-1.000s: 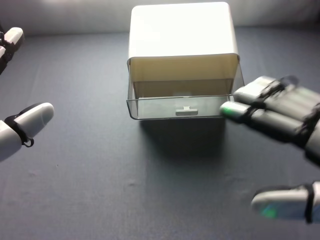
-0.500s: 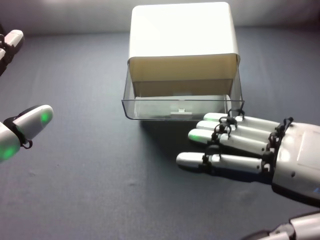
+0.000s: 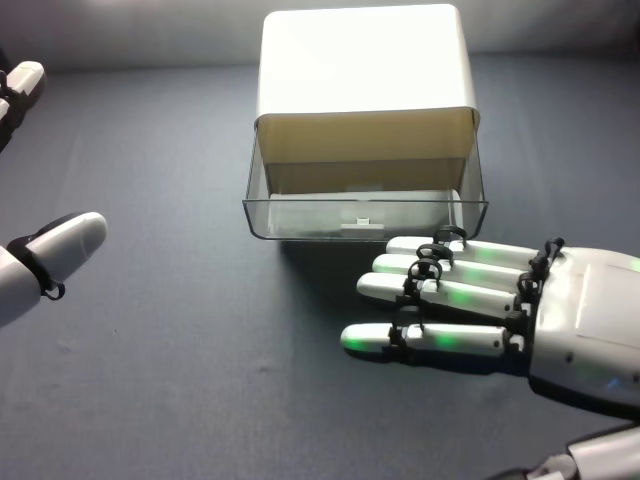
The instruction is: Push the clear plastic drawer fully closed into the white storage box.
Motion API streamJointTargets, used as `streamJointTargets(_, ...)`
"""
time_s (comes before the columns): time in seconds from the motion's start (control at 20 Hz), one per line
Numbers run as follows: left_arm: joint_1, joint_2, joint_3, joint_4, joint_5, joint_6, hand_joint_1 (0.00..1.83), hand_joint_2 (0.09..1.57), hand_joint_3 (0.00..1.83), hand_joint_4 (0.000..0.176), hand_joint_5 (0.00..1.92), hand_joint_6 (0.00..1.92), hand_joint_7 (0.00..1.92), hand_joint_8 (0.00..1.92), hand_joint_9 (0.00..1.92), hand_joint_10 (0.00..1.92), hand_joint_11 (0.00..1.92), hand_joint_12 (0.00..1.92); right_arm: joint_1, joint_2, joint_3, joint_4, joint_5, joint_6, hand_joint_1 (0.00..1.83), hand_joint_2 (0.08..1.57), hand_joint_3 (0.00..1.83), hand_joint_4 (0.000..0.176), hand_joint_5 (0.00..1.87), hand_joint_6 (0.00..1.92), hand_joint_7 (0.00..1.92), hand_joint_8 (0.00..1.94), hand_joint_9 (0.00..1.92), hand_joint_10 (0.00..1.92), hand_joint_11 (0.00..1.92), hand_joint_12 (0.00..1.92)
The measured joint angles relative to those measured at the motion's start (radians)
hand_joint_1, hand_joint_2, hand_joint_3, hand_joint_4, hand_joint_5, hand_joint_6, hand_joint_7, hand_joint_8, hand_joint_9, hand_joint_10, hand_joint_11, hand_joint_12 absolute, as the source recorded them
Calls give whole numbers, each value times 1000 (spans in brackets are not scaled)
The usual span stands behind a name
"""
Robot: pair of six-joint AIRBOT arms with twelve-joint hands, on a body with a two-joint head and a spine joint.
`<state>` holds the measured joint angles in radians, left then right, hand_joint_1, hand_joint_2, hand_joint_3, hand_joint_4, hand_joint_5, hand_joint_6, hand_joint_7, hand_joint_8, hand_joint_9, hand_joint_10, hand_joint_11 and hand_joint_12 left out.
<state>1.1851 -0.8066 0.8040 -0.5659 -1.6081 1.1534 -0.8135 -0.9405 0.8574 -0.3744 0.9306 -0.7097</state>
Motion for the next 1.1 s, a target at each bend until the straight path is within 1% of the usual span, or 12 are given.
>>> streamJointTargets(0.15,0,0,0,-2,-1,0,0,1096,36,141,0,0,0,0,0,0,0,0,24,-28,32,1,-52,0,0,1055,15,67,155,18,0,0,0,0,0,0)
streamJointTargets(0.2,0,0,0,-2,0,0,0,1091,33,150,0,0,0,0,0,0,0,0,27,-40,43,1,-65,0,0,1071,21,51,140,10,0,0,0,0,0,0)
streamJointTargets(0.25,0,0,0,-1,-1,0,0,1094,33,154,0,0,0,0,0,0,0,0,32,-47,50,-2,-80,0,0,1071,19,54,93,1,0,0,0,0,0,0)
streamJointTargets(0.35,0,0,0,-2,-1,0,0,1092,31,152,0,0,0,0,0,0,0,0,42,-69,74,6,-115,0,0,1069,16,83,39,0,0,0,0,0,0,0)
streamJointTargets(0.45,0,0,0,0,0,-1,0,1085,27,156,0,0,0,0,0,0,0,0,44,-75,89,16,-132,-1,0,1073,16,82,63,12,0,0,0,0,0,0)
streamJointTargets(0.55,0,0,0,-3,0,0,0,1104,35,127,0,0,0,0,0,0,0,0,45,-75,95,29,-145,-20,0,1074,15,107,48,4,0,0,0,0,0,0)
streamJointTargets(0.65,2,0,0,-2,-1,-2,0,1118,40,125,0,0,0,0,0,0,0,0,52,-76,95,27,-157,-51,0,1066,10,104,87,20,0,0,0,0,0,0)
streamJointTargets(0.75,4,0,0,-1,0,-4,0,1126,42,116,0,0,0,0,0,0,0,0,60,-77,95,31,-162,-61,0,1082,16,84,131,35,0,0,0,0,0,0)
streamJointTargets(0.85,4,0,0,-3,0,-4,0,1114,35,117,0,0,0,0,0,0,0,0,63,-77,98,35,-166,-74,0,1079,13,96,123,27,0,0,0,0,0,0)
streamJointTargets(0.9,5,0,0,-3,0,-4,0,1114,34,109,0,0,0,0,0,0,0,0,65,-77,105,37,-169,-82,0,1077,11,97,127,27,0,0,0,0,0,0)
streamJointTargets(1.0,8,0,0,-3,0,-6,0,1115,33,113,0,0,0,0,0,0,0,0,80,-77,105,40,-189,-103,0,1086,14,87,150,33,0,0,0,0,0,0)
streamJointTargets(1.1,11,0,0,-1,-1,-8,0,1126,37,103,0,0,0,0,0,0,0,0,97,-77,112,42,-201,-124,0,1075,8,97,190,45,0,0,0,0,0,0)
